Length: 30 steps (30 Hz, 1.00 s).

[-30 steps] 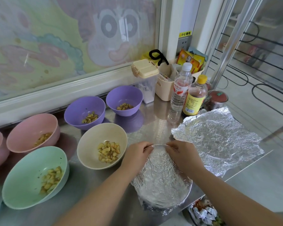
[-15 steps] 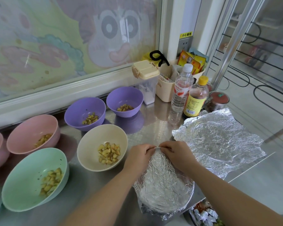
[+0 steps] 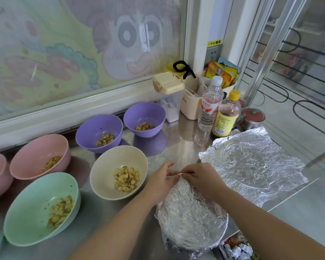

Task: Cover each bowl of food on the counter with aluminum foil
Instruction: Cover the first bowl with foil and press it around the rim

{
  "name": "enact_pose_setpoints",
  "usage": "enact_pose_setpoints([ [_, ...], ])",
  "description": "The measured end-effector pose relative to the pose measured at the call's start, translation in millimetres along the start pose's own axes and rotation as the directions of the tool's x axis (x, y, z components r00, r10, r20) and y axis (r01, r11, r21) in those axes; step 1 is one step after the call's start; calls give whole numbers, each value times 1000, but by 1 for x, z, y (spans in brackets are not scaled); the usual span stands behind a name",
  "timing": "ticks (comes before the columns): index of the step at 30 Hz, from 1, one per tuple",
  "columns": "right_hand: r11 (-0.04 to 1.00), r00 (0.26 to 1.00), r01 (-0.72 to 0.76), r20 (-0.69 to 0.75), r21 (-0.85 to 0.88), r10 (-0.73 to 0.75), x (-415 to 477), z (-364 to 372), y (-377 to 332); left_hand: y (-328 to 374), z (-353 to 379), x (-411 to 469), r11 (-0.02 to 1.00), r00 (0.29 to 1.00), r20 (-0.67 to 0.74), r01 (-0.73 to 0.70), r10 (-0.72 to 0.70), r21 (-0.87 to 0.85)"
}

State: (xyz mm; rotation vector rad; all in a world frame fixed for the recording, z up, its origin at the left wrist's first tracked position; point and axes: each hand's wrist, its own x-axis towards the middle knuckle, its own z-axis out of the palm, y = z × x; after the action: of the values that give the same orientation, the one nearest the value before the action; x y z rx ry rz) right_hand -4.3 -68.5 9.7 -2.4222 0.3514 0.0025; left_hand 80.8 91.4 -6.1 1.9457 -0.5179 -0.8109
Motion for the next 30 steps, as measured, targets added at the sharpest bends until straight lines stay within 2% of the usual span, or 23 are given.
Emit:
enact_pose_setpoints([
  [7,999,995,-36,-91,10,37,-10,6,7,6,5,4,981,998,19,-67,65,180],
  [11,997,985,-72,-158,25,75,-16,8,5,11,-2,2,997,997,75,-16,10,74],
  [13,992,968,-119,-216,44,126,-19,7,6,15,-8,-3,994,996,86,-18,8,110],
  [16,982,947,-175,-262,66,186,-26,2,9,12,-11,-10,976,998,-11,-59,62,211],
  [18,977,945,-204,-248,68,215,-30,-1,12,8,-8,-17,958,987,-124,-62,100,279],
  [22,980,974,-192,-109,55,198,-23,-6,13,7,4,-28,940,957,-219,-114,190,321],
  [25,991,992,-121,-18,65,122,-12,-6,9,10,7,-28,948,956,-221,-122,192,293],
  [30,993,995,-86,-38,81,90,-8,-1,10,10,5,-26,956,966,-181,-133,184,261],
])
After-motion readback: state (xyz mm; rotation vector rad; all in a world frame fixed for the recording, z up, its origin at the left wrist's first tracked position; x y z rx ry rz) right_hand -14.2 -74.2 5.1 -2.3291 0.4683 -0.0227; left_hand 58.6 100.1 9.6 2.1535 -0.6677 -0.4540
